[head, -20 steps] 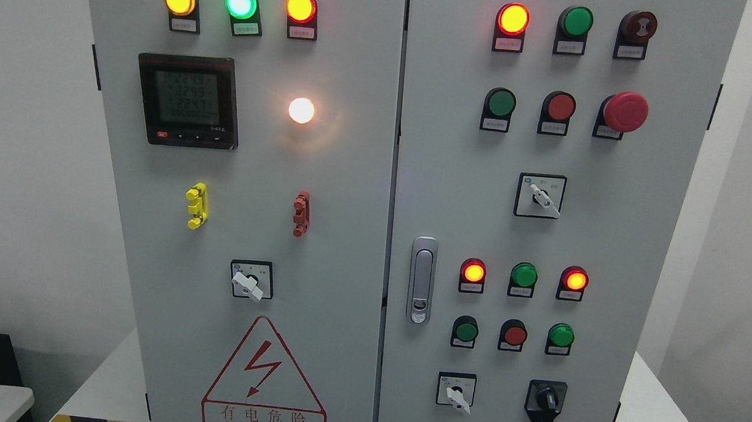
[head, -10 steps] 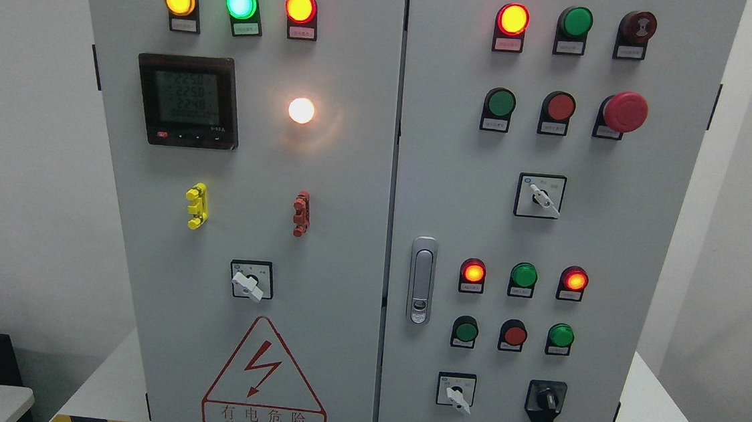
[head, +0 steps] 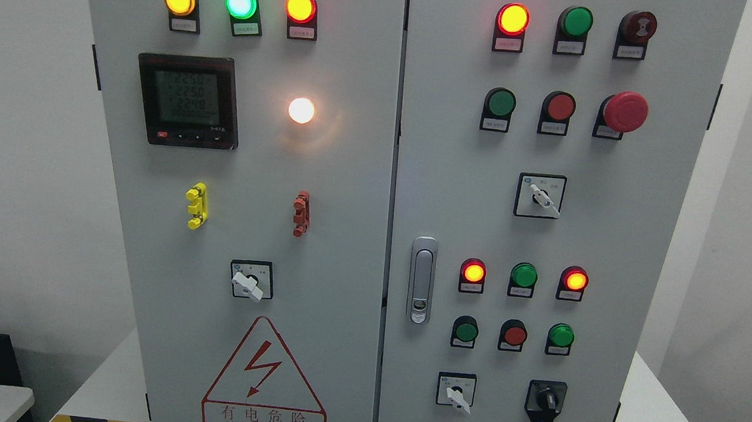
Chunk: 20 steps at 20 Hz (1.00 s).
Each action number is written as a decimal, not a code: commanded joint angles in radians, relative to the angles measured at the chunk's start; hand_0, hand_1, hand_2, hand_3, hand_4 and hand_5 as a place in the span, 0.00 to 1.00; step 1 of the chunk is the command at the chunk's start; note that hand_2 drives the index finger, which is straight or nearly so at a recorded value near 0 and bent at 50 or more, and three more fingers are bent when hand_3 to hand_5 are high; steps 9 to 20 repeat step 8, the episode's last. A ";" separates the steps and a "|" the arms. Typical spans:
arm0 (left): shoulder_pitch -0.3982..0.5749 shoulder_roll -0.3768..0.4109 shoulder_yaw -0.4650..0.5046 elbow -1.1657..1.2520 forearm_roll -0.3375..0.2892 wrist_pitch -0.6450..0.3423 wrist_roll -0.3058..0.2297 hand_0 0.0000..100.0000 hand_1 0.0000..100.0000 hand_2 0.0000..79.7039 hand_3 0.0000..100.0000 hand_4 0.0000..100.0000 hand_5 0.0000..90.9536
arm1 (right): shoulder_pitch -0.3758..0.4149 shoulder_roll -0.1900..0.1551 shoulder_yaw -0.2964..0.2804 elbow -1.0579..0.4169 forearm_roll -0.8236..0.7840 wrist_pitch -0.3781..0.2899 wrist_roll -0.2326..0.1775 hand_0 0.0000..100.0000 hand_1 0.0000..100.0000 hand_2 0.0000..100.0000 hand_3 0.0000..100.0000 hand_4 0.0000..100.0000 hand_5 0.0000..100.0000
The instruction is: Turn on light switch 1
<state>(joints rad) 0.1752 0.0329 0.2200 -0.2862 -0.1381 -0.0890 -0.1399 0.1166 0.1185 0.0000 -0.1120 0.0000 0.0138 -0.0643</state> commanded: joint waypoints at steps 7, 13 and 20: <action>-0.016 -0.030 -0.119 0.151 0.002 0.002 0.000 0.27 0.16 0.00 0.00 0.00 0.00 | 0.000 0.000 0.017 0.000 -0.025 0.000 0.000 0.12 0.39 0.00 0.00 0.00 0.00; -0.014 -0.030 -0.119 0.151 0.002 0.002 -0.001 0.27 0.16 0.00 0.00 0.00 0.00 | 0.000 0.000 0.017 0.000 -0.025 0.000 0.000 0.12 0.39 0.00 0.00 0.00 0.00; -0.014 -0.030 -0.119 0.151 0.002 0.002 -0.001 0.27 0.16 0.00 0.00 0.00 0.00 | 0.000 0.000 0.017 0.000 -0.025 0.000 0.000 0.12 0.39 0.00 0.00 0.00 0.00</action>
